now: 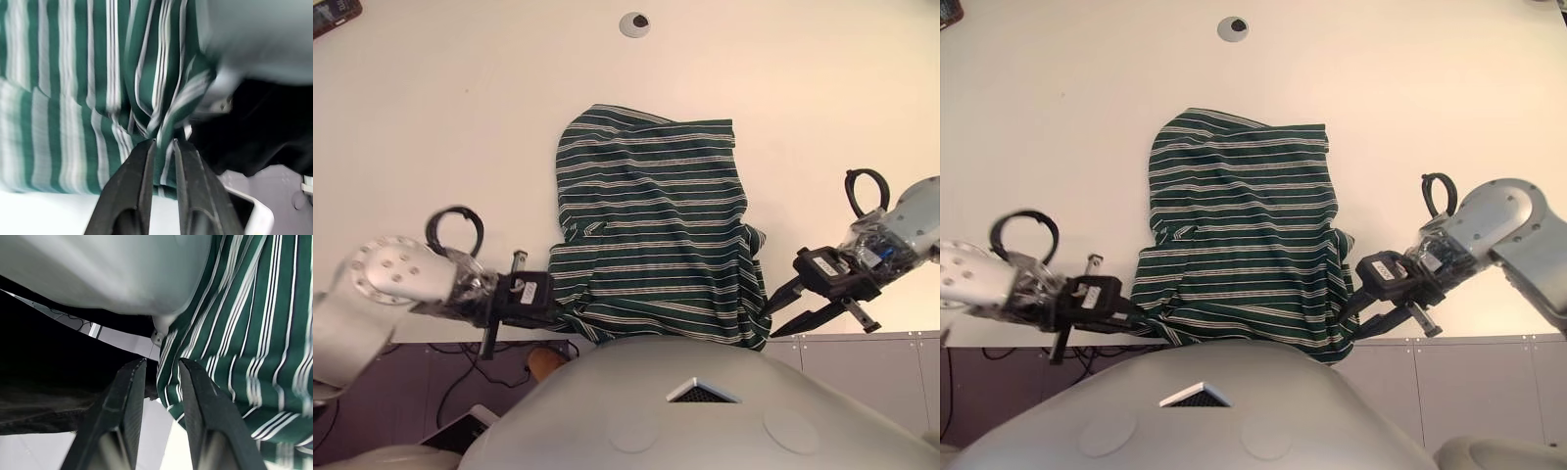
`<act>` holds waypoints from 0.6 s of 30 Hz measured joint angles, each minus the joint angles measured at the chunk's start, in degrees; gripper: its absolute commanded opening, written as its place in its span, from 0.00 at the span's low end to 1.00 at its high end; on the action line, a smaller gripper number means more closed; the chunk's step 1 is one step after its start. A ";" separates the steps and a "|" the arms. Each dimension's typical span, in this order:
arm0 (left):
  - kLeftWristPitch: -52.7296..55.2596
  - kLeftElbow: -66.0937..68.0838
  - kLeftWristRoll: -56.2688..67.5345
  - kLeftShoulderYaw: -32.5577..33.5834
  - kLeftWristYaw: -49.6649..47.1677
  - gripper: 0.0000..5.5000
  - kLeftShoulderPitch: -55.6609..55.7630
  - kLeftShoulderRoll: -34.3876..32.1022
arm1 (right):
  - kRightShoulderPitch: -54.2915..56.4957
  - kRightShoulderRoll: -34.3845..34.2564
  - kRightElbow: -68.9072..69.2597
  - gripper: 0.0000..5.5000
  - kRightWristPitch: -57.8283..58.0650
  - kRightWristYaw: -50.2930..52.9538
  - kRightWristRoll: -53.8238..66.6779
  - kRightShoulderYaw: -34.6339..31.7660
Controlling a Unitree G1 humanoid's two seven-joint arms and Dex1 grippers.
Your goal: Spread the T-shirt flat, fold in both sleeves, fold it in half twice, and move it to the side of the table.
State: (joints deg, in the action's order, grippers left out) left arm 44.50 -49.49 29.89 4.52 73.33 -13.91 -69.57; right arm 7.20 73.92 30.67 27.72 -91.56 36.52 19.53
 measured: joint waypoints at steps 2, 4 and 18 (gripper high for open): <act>3.20 5.07 9.91 3.65 -0.47 0.12 9.92 2.86 | 6.43 -6.46 -5.01 0.21 3.75 2.54 2.67 -1.46; 6.57 14.96 15.47 4.31 -3.99 0.09 23.87 7.87 | 16.01 -15.25 -15.14 0.22 8.35 7.98 5.21 -3.45; -25.99 87.83 -19.30 -21.76 -24.55 0.00 52.46 47.45 | 24.19 -44.07 -40.00 0.00 -2.77 29.56 -17.00 3.51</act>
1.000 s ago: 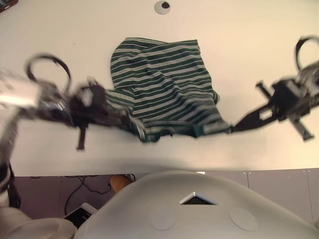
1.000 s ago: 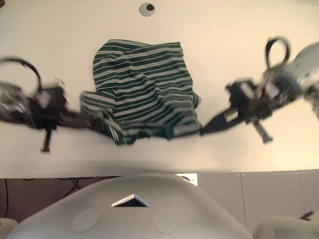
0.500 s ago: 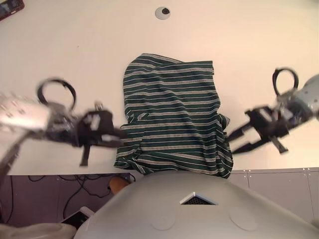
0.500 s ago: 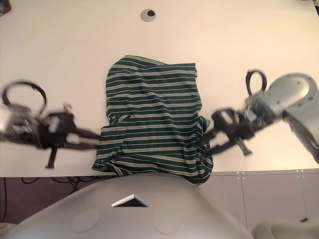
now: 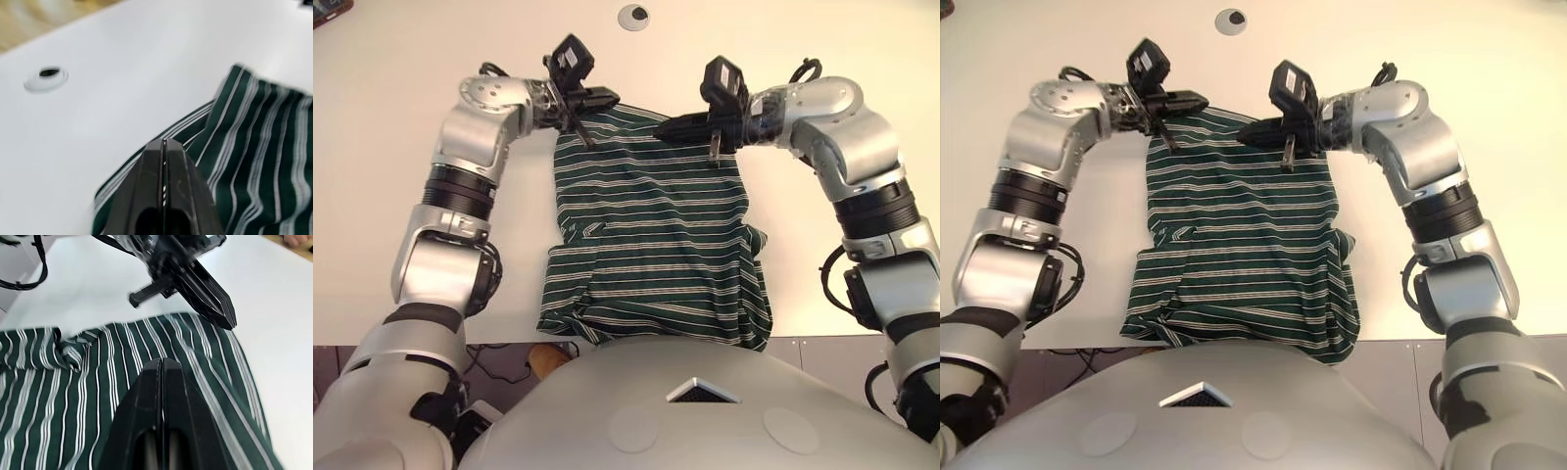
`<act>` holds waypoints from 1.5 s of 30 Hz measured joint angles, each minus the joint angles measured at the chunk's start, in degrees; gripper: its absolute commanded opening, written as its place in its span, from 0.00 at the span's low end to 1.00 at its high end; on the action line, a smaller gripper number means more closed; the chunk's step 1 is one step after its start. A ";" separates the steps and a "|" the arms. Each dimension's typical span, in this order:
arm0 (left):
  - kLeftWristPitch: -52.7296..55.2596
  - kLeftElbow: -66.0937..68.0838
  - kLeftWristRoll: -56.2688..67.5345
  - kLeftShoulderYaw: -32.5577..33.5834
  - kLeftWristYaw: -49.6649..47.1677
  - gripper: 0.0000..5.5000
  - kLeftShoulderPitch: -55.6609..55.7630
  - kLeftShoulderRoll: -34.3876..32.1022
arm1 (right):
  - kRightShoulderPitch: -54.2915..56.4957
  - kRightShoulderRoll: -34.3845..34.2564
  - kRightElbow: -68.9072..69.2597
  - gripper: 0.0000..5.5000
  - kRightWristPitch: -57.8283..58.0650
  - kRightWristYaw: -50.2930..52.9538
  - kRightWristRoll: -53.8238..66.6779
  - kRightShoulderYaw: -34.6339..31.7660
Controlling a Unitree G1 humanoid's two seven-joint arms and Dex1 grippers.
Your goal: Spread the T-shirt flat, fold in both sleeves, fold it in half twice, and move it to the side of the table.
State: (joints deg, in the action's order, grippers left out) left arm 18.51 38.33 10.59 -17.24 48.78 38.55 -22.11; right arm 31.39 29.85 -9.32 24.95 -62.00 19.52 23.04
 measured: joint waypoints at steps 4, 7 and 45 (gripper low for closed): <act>-3.97 13.53 -3.45 -0.05 0.67 0.00 3.49 3.51 | -3.59 0.45 0.05 0.00 -3.27 -2.54 -5.65 3.85; -3.72 18.96 -3.79 2.22 2.55 0.00 6.00 4.28 | -4.37 0.56 -3.15 0.00 -6.92 -2.40 -12.14 6.41; 21.65 -59.60 4.53 5.27 14.53 0.00 -29.58 -14.00 | 14.15 -15.41 -46.09 0.28 -5.22 -0.33 -11.24 -7.02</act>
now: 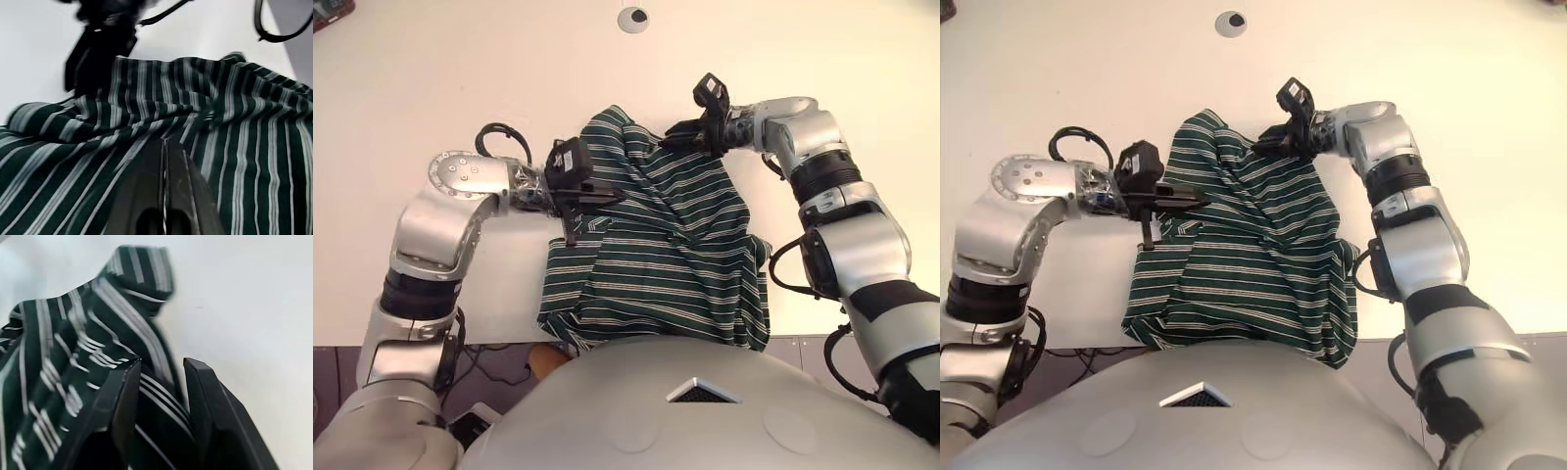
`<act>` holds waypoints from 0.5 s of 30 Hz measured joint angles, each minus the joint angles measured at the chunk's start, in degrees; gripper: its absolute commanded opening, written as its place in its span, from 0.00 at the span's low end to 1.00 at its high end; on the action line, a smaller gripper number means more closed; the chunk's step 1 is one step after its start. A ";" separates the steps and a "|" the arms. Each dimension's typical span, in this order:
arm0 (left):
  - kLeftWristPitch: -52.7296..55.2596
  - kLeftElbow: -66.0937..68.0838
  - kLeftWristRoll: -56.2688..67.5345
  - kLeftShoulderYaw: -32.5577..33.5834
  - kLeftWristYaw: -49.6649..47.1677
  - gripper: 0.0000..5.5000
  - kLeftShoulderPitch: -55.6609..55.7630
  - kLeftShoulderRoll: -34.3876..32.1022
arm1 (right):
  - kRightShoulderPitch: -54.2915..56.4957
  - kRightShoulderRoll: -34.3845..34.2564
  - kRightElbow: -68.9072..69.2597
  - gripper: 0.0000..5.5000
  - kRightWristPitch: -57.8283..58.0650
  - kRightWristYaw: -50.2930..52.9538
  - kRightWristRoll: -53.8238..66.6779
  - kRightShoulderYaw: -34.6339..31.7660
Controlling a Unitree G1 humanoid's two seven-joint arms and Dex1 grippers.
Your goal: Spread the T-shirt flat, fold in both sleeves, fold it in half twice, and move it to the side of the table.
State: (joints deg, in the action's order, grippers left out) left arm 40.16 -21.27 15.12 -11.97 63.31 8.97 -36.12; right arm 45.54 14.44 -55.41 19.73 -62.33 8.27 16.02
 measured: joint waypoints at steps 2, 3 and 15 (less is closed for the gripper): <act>0.78 -1.58 -0.96 -3.78 -2.55 0.00 -1.44 0.31 | 1.00 -0.42 -3.76 0.28 -3.56 -0.83 -2.31 0.50; 0.81 -1.60 -1.38 -5.27 -3.35 0.00 -2.10 0.57 | 1.64 -0.50 -4.99 0.28 -4.21 -0.84 -2.78 0.44; -4.84 4.40 -7.11 -14.74 -8.40 0.00 -3.57 1.19 | 4.30 -4.60 -11.25 0.01 -11.85 4.81 -7.05 -2.46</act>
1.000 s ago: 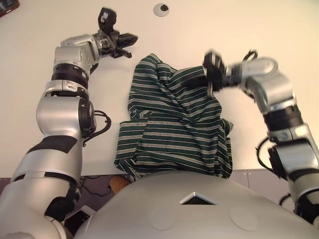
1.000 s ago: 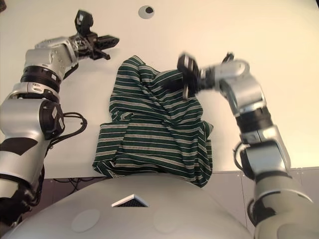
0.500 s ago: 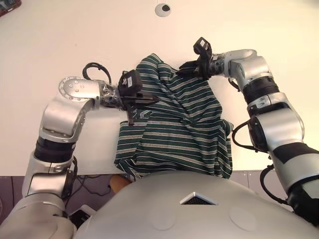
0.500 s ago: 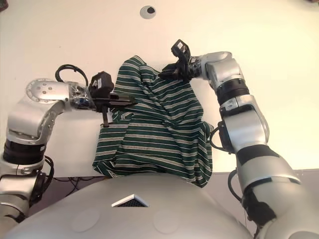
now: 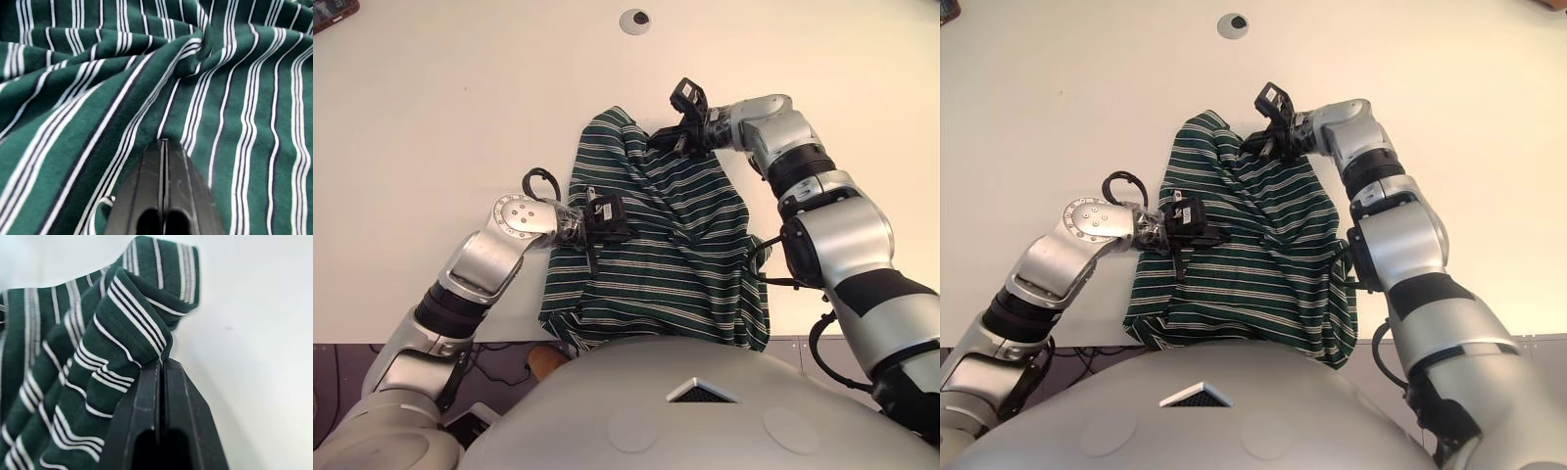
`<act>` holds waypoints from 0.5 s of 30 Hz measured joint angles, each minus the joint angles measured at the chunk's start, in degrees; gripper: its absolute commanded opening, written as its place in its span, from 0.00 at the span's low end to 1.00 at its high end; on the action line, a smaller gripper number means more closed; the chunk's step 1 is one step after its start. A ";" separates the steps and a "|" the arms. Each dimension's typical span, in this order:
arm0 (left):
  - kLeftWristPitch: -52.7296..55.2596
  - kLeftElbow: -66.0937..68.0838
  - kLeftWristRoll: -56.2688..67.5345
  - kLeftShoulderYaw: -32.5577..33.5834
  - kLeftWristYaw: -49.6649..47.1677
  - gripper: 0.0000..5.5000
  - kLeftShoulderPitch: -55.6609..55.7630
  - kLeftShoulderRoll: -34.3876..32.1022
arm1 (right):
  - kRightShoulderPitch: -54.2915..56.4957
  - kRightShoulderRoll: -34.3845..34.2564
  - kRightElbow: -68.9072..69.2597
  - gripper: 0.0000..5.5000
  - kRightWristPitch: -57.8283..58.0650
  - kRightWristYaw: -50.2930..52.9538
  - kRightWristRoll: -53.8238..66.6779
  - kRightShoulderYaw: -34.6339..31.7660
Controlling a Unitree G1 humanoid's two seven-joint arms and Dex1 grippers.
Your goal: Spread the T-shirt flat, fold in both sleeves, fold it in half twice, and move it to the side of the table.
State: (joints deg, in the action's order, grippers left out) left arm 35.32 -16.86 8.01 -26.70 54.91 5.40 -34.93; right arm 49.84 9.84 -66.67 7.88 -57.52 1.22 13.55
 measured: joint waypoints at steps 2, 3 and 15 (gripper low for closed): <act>-0.45 1.23 0.32 0.13 -0.49 0.00 0.04 1.05 | 0.73 0.28 0.15 0.01 -3.97 2.73 -1.86 -0.06; -0.96 2.64 0.61 0.09 -1.09 0.00 0.38 2.22 | 2.34 0.40 0.54 0.01 -7.30 4.83 -3.33 -0.04; -4.33 8.33 0.65 0.06 -2.73 0.00 1.94 5.62 | 7.92 2.39 -1.50 0.10 -23.12 20.63 -21.96 9.81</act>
State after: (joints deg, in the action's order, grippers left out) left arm 30.99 -8.53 8.66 -26.65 52.18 7.34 -29.31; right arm 57.76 12.23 -68.17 -15.24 -36.89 -20.74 23.36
